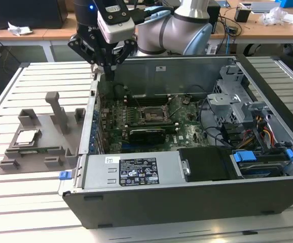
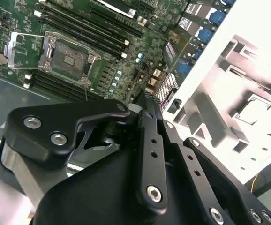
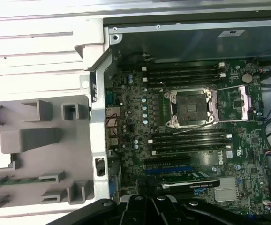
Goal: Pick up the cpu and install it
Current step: 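Reach for the cpu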
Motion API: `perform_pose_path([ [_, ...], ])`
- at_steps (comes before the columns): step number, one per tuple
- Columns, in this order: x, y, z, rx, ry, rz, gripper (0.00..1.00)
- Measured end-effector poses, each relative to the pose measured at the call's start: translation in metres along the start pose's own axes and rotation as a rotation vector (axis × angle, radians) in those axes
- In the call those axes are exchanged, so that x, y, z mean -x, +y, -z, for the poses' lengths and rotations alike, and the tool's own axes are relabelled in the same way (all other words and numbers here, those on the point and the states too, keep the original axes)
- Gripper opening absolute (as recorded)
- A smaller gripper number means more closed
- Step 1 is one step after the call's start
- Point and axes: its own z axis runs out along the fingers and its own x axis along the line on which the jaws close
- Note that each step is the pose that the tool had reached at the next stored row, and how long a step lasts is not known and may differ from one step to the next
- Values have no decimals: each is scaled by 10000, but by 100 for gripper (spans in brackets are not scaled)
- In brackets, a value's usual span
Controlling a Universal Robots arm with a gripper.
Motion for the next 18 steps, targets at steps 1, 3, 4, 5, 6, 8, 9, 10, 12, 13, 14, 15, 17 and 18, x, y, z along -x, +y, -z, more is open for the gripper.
perform_pose_path([
  [1, -28, -2, 0, 1, 0, 0, 11],
  [3, -72, -6, 1, 1, 0, 1, 11],
  [4, -104, -8, 2, 1, 0, 1, 11],
  [5, -121, -9, 3, 1, 0, 1, 11],
  [6, -144, -11, 3, 1, 0, 0, 11],
  [8, -223, -16, 5, 1, 0, 0, 11],
  [9, -243, -18, 6, 1, -1, 1, 11],
  [10, -270, -20, 7, 1, 0, 0, 11],
  [12, -307, -23, 8, 1, 0, 1, 11],
  [13, -340, -25, 8, 1, 0, 0, 11],
  [14, -361, -27, 9, 2, -1, -1, 11],
  [15, -382, -28, 10, 1, -1, 0, 11],
  [17, -420, -31, 11, 1, 0, 0, 11],
  [18, -483, -36, 12, 1, 0, 0, 11],
])
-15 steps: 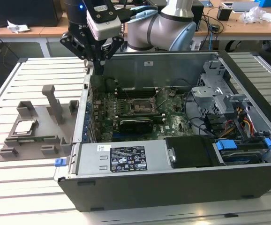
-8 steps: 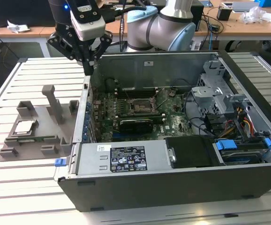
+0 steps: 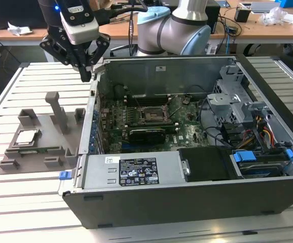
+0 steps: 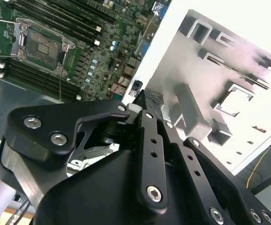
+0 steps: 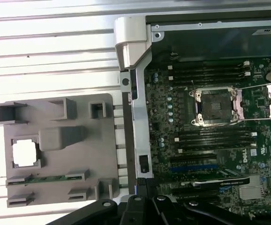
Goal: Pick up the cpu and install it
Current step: 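Reach for the cpu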
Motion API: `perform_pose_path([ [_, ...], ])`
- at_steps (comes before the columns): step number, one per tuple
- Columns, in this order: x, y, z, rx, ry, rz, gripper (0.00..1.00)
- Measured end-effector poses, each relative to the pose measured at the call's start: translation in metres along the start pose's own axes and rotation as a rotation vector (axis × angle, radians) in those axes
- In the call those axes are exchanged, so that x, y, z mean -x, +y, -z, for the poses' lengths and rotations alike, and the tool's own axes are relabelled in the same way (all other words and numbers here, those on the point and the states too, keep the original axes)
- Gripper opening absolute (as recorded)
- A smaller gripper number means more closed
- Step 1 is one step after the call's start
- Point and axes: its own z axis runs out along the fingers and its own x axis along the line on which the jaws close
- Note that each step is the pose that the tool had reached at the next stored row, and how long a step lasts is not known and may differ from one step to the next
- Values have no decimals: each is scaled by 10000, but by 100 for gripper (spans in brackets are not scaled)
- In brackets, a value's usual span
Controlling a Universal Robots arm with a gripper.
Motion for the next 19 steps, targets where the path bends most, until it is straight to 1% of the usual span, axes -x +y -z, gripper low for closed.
perform_pose_path([
  [7, -110, -8, 3, -1, 0, 0, 11],
  [8, -137, -10, 3, 0, 0, 1, 11],
  [10, -166, -12, 4, 0, 0, 0, 11],
  [11, -198, -15, 5, 0, 0, 0, 11],
  [19, -335, -25, 8, 0, 0, 0, 11],
])
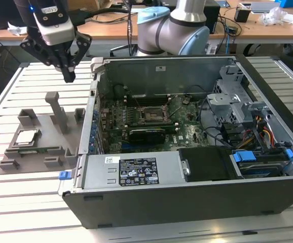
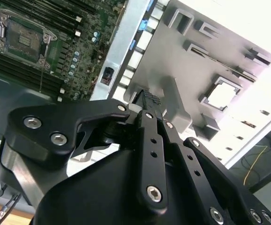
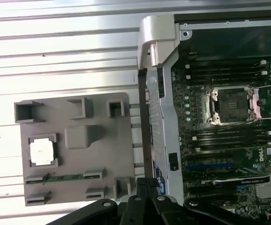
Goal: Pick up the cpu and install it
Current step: 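Reach for the cpu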
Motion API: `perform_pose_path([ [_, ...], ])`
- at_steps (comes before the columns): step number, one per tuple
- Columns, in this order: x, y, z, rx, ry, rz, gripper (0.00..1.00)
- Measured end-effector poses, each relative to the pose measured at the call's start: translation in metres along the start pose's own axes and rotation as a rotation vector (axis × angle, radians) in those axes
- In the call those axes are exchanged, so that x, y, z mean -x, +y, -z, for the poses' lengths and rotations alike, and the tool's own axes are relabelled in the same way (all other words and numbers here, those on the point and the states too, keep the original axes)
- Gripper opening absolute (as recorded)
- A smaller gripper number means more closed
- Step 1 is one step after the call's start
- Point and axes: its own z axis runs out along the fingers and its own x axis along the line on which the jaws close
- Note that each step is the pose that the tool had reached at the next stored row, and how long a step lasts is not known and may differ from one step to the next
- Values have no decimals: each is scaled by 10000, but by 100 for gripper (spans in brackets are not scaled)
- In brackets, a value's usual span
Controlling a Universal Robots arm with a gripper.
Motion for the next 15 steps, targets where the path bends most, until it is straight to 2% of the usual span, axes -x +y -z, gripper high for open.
perform_pose_path([
  [11, -267, -20, 7, 0, 0, 0, 11],
  [15, -333, -25, 8, 0, 0, -1, 11],
])
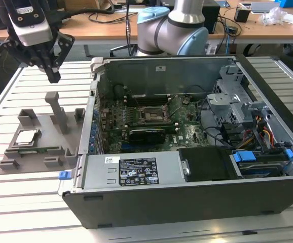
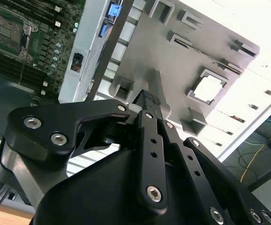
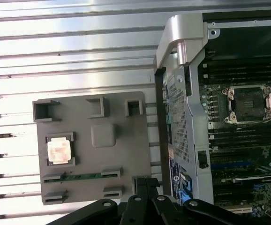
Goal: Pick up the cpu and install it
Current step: 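Reach for the cpu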
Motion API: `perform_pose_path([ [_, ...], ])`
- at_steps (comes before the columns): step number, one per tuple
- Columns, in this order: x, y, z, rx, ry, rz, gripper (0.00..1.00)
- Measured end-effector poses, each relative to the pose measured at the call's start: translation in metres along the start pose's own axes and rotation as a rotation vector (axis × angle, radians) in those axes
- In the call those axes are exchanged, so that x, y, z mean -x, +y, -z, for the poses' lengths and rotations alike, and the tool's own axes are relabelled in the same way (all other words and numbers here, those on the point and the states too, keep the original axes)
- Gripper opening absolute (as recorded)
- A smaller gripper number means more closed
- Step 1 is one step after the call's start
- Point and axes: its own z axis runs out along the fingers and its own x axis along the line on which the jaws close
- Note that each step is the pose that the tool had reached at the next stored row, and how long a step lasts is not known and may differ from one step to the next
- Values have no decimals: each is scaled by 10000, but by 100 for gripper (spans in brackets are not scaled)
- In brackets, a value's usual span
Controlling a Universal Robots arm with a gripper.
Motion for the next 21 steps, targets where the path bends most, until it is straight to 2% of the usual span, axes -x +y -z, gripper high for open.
perform_pose_path([
  [8, -199, -15, 5, 0, 0, 0, 11],
  [21, -397, -30, 9, 0, 0, 0, 11],
])
